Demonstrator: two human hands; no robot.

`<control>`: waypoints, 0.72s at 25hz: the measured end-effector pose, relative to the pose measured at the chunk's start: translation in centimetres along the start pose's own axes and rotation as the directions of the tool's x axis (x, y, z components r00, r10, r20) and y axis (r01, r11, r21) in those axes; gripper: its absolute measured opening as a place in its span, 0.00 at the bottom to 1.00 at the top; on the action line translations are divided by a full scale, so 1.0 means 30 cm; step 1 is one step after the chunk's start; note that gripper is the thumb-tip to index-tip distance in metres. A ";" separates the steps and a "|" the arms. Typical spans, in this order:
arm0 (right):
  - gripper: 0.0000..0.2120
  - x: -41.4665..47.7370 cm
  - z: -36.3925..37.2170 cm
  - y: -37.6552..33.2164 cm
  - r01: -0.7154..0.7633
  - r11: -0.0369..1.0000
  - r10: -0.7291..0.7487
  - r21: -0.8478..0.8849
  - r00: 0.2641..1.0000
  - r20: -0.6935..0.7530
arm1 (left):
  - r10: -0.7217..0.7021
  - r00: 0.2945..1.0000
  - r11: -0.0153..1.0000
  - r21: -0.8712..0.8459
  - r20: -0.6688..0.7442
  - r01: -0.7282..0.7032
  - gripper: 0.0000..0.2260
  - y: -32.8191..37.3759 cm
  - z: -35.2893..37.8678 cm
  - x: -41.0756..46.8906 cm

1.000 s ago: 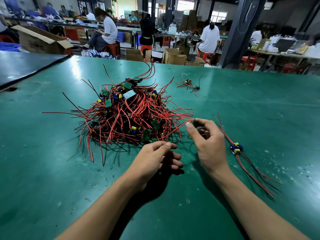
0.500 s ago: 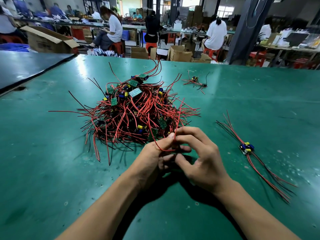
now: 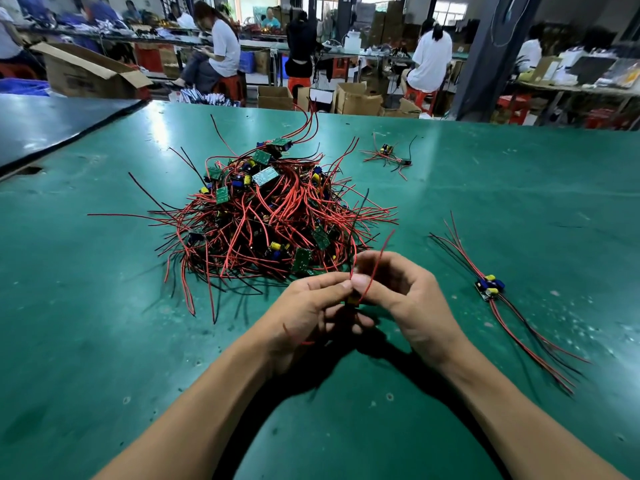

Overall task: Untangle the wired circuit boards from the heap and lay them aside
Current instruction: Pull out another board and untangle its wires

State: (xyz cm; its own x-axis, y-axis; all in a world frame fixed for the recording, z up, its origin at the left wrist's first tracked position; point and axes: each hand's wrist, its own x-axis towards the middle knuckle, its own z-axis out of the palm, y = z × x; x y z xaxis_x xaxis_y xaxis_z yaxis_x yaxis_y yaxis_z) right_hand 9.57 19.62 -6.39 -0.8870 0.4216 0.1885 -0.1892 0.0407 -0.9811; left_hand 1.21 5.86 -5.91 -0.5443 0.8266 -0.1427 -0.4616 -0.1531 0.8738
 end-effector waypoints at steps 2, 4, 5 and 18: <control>0.17 0.001 0.002 0.002 -0.083 0.997 0.083 0.001 0.996 0.031 | 0.013 1.000 0.998 0.067 0.004 -0.013 0.09 -0.002 0.001 -0.007; 0.15 0.002 -0.003 0.000 -0.124 0.992 0.121 0.036 0.991 0.060 | 0.029 1.000 0.988 0.149 -0.012 -0.027 0.05 -0.004 0.001 -0.013; 0.13 0.001 -0.007 -0.002 -0.130 0.990 0.127 0.048 0.989 0.073 | 0.034 0.999 0.984 0.173 -0.004 -0.033 0.04 -0.007 0.002 -0.014; 0.19 0.004 -0.011 -0.019 -0.252 0.939 0.229 0.235 0.966 0.119 | 0.138 0.990 0.952 0.281 -0.035 -0.123 0.06 -0.021 0.013 -0.031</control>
State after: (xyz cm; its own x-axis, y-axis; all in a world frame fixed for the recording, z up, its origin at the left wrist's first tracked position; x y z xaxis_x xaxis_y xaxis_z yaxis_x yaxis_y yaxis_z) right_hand 9.72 19.95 -5.81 -0.9505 0.3084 -0.0377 -0.0533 -0.2813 -0.9581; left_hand 2.29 5.40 -6.15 -0.6269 0.7783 -0.0365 -0.1752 -0.0952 0.9799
